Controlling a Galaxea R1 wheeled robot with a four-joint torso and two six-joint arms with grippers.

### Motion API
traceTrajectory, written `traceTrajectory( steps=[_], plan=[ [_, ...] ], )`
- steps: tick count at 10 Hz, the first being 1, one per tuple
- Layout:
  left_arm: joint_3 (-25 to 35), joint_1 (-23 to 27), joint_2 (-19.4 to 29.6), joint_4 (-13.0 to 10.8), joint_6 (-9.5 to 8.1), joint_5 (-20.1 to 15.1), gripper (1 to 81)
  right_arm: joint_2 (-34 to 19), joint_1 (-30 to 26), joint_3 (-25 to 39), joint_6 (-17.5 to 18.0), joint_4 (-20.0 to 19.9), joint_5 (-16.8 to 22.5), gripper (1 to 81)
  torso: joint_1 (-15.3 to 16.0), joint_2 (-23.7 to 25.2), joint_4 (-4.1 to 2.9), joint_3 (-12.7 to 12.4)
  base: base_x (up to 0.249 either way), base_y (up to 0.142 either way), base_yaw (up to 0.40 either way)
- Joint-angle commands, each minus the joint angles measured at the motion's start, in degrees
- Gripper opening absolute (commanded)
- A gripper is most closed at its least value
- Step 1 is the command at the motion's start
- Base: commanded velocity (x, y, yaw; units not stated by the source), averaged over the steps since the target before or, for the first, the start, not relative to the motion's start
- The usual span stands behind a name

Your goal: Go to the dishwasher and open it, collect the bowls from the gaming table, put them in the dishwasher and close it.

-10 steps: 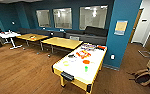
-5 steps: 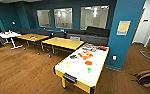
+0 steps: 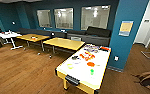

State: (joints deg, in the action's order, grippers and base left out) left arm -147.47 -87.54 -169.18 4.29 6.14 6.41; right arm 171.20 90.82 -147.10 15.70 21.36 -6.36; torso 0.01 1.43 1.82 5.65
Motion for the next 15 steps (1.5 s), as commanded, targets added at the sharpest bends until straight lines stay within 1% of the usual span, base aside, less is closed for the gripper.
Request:
traceTrajectory(
  steps=[1,15],
  plan=[
    [0.25,1.89,0.24,0.37,0.01,-3.07,81.1,0.13,-1.65,0.69,-0.23,0.88,2.41,81.1,0.0,0.0,0.0,0.0,0.081,0.08,0.0],
    [0.17,1.89,-0.11,0.19,0.1,-3.07,81.1,0.22,-1.56,0.69,-0.23,0.88,2.5,81.1,0.0,0.0,0.0,0.0,0.082,0.08,0.0]
  ],
)
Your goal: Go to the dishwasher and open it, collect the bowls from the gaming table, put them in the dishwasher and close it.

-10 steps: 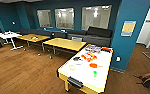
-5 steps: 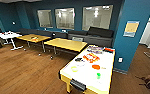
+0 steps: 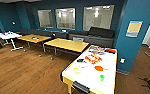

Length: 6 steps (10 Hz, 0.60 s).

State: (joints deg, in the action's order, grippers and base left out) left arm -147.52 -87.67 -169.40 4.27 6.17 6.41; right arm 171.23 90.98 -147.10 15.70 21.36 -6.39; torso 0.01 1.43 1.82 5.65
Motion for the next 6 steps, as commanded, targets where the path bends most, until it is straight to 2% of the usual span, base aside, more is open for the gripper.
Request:
traceTrajectory(
  steps=[1,6],
  plan=[
    [0.21,2.02,0.11,0.22,0.07,-3.07,81.1,0.1,-1.72,0.69,-0.23,0.88,2.52,81.1,0.0,0.0,0.0,0.0,0.082,0.079,0.0],
    [0.21,2.02,0.02,0.22,0.07,-3.07,81.1,0.1,-1.71,0.6,-0.23,0.88,2.52,81.1,-0.01,0.02,0.0,0.0,0.082,0.079,0.0]
  ],
)
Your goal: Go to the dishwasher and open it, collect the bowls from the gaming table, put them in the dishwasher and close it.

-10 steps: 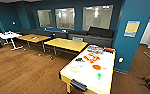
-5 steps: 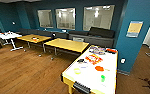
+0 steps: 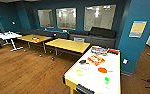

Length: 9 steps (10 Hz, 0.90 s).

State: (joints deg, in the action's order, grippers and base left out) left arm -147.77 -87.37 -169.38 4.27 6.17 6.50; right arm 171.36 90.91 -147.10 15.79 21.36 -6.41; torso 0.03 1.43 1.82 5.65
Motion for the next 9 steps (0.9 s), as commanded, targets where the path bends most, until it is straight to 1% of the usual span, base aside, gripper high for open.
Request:
traceTrajectory(
  steps=[1,9],
  plan=[
    [0.47,1.72,0.0,0.22,0.07,-3.16,81.1,-0.03,-1.56,0.51,-0.32,0.88,2.46,81.1,0.0,0.0,0.0,0.02,0.082,0.074,0.0],
    [0.47,1.72,-0.09,0.13,0.07,-3.16,81.1,0.06,-1.56,0.51,-0.23,0.88,2.46,81.1,-0.02,0.02,0.0,0.0,0.082,0.067,0.0]
  ],
)
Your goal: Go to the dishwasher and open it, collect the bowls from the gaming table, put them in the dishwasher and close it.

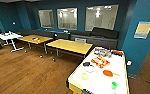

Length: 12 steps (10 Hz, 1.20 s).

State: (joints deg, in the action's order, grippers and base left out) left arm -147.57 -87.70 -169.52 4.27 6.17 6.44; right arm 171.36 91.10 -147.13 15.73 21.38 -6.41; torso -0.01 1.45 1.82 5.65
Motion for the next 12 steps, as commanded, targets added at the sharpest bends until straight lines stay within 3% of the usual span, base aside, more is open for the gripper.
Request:
traceTrajectory(
  steps=[1,7,12],
  plan=[
    [0.35,2.05,-0.03,0.21,0.07,-3.1,81.1,0.06,-1.75,0.54,-0.26,0.85,2.46,81.1,0.01,0.0,0.0,0.0,0.081,0.061,0.0],
    [0.26,2.05,-0.03,0.13,0.07,-3.1,81.1,0.14,-1.66,0.54,-0.17,0.85,2.55,81.1,0.01,0.0,0.0,0.0,0.081,0.0,0.0],
    [0.26,2.05,-0.03,0.22,-0.02,-3.1,81.1,0.14,-1.75,0.54,-0.17,0.85,2.55,81.1,0.01,-0.02,0.0,0.0,0.0,0.0,0.0]
  ],
)
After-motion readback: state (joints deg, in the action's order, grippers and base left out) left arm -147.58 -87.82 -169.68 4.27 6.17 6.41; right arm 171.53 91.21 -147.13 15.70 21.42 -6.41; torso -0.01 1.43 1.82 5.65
